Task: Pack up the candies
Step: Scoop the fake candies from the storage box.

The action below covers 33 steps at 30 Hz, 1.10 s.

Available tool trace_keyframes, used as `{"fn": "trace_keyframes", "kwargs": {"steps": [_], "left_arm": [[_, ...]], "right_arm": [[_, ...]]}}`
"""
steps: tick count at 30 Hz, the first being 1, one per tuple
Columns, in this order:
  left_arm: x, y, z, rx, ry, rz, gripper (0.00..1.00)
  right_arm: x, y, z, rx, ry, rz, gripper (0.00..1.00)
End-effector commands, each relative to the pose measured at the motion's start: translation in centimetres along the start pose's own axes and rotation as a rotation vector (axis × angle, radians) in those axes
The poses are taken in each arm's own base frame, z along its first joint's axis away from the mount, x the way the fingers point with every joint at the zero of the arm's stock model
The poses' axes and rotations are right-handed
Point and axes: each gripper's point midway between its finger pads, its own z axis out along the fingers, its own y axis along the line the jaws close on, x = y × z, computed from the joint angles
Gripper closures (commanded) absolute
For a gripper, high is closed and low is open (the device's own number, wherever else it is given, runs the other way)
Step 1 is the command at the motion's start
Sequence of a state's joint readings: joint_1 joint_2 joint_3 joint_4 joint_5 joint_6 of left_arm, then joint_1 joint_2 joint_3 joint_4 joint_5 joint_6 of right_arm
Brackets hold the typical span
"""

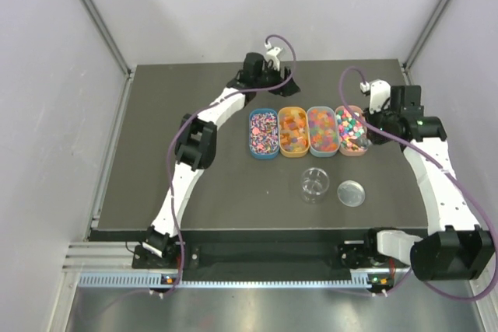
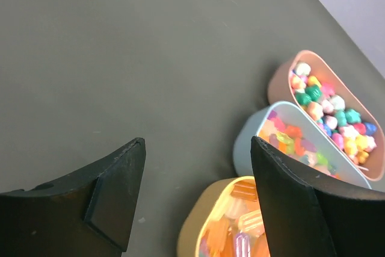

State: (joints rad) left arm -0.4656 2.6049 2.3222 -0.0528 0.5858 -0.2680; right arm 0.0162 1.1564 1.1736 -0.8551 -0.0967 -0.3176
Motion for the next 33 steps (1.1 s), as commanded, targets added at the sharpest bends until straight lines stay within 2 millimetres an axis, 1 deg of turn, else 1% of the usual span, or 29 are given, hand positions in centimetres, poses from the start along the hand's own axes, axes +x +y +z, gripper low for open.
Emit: {"fn": "trace_keyframes", "kwargs": {"steps": [1, 3, 5, 6, 7, 8, 9, 10, 11, 13, 17, 21, 23, 27, 28, 29, 31, 33], "left_arm": [[-4.0, -6.0, 1.3, 0.209, -0.141, 0.028, 0.25], [-3.2, -6.3, 1.4, 0.225, -0.121, 0.008, 0.26], [-3.3, -7.3, 0.8, 0.259, -0.109, -0.016, 0.27], [-2.5, -7.2, 0.7, 0.262, -0.094, -0.031, 0.27], [-2.7, -7.4, 0.4, 0.265, -0.095, -0.031, 0.27], [-3.6, -8.1, -0.3, 0.276, -0.105, -0.027, 0.27], [-3.2, -7.7, -0.5, 0.270, -0.098, -0.035, 0.27], [-3.8, -8.1, -0.9, 0.272, -0.107, -0.029, 0.27], [-3.8, -8.1, -1.0, 0.277, -0.102, -0.033, 0.27], [-4.3, -8.0, -1.5, 0.274, -0.108, -0.038, 0.27], [-4.8, -7.7, -2.1, 0.272, -0.116, -0.049, 0.27], [-4.8, -7.1, -2.4, 0.265, -0.113, -0.055, 0.27], [-4.7, -7.2, -2.4, 0.266, -0.112, -0.063, 0.27], [-4.5, -7.3, -2.5, 0.270, -0.106, -0.072, 0.27], [-4.7, -7.4, -2.7, 0.272, -0.108, -0.070, 0.27], [-4.5, -7.3, -2.7, 0.271, -0.105, -0.073, 0.27], [-4.5, -7.5, -2.8, 0.274, -0.101, -0.066, 0.27], [-4.2, -7.3, -2.8, 0.269, -0.094, -0.070, 0.27]], "right_arm": [[-1.2, -1.0, -0.5, 0.025, 0.010, 0.011, 1.00], [-1.1, -1.2, 0.0, 0.032, 0.030, 0.013, 1.00], [-1.1, -1.4, 0.4, 0.037, 0.037, 0.018, 1.00], [-1.1, -1.5, 0.8, 0.041, 0.043, 0.022, 1.00], [-1.2, -1.6, 0.9, 0.043, 0.040, 0.022, 1.00], [-1.2, -1.7, 1.1, 0.046, 0.041, 0.024, 1.00], [-1.2, -1.7, 1.4, 0.047, 0.046, 0.025, 1.00], [-1.1, -1.7, 1.6, 0.046, 0.051, 0.026, 1.00], [-0.8, -1.6, 1.9, 0.040, 0.060, 0.025, 1.00], [-0.5, -1.4, 2.2, 0.029, 0.071, 0.032, 1.00], [0.8, -1.0, 3.0, 0.019, 0.101, 0.050, 1.00], [1.4, -1.0, 3.4, 0.029, 0.113, 0.061, 1.00], [1.8, -0.8, 3.8, 0.026, 0.122, 0.062, 1.00], [1.9, -0.8, 4.3, 0.028, 0.116, 0.078, 1.00], [2.2, -1.7, 4.3, 0.049, 0.118, 0.106, 1.00], [2.3, -1.8, 4.6, 0.049, 0.118, 0.111, 1.00], [2.4, -1.7, 4.8, 0.045, 0.118, 0.128, 1.00], [3.1, -1.4, 5.1, 0.034, 0.134, 0.147, 1.00]]}}
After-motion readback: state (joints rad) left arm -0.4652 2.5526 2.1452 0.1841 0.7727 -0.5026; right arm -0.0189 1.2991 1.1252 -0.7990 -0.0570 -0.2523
